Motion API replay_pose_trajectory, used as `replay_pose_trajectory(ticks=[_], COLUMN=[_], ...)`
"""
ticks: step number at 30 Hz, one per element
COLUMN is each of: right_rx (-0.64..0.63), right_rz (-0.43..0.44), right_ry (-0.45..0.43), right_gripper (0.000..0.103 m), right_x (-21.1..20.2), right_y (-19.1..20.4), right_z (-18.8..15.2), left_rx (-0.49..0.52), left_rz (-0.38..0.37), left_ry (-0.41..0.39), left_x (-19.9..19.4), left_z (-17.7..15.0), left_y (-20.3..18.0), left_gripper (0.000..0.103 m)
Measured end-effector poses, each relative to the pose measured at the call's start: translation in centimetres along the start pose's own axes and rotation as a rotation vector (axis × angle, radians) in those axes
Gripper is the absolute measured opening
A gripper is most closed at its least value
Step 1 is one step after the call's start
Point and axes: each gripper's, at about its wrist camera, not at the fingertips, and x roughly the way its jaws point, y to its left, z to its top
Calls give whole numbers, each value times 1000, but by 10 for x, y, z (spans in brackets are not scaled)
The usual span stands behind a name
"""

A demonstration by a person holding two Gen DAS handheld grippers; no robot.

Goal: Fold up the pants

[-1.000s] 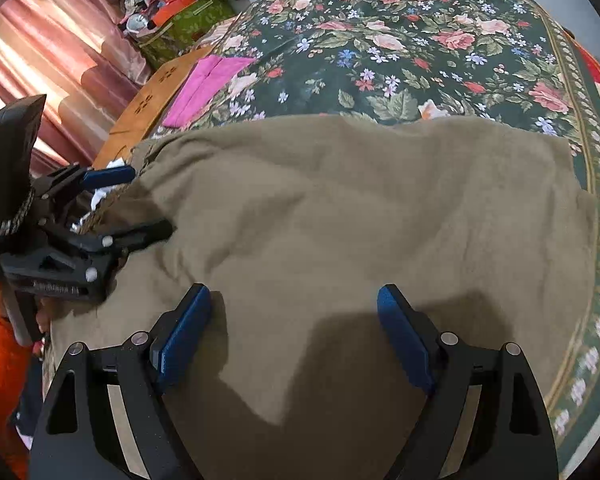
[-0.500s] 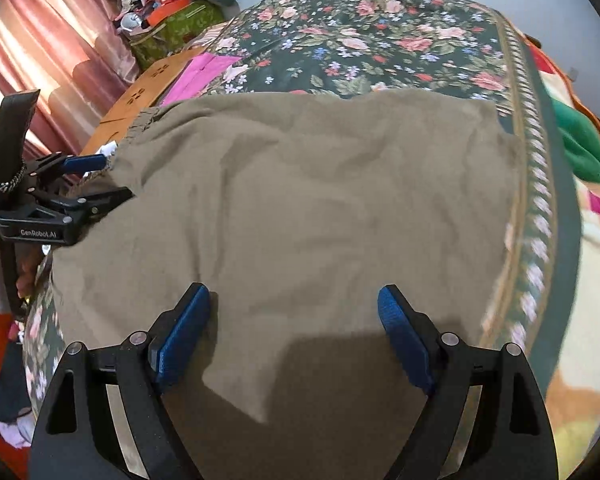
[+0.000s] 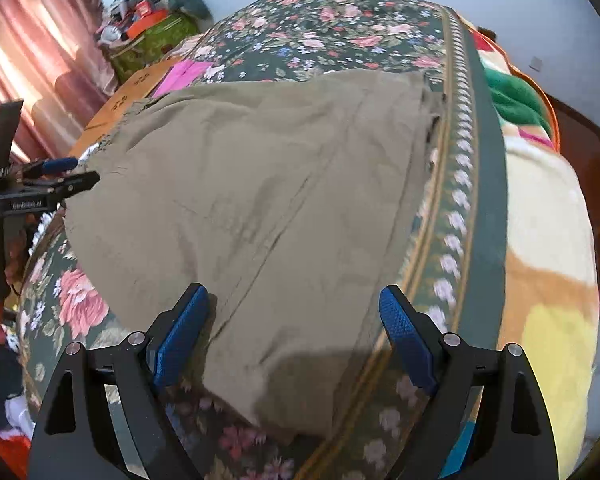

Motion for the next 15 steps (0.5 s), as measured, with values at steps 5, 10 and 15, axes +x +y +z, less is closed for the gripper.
replay_pose_trajectory(ticks=[5,10,15], right_rx=[20,-17,-65], right_rz=[-4,-42,-65], right_ry=[-14,-50,-148], right_gripper=[85,85,85], right_x=[-7,-20,-39], right_y=[3,13,30], right_z=[-6,-5,6], left_rx=[-45,-83,-168], left_rz=[-17,-8,-27], left_ry=[-8,-20,-69], left_x=[-9,-22,-47], left_z=[-7,-14,-15], left_y=[8,17,30], left_gripper=[99,99,99])
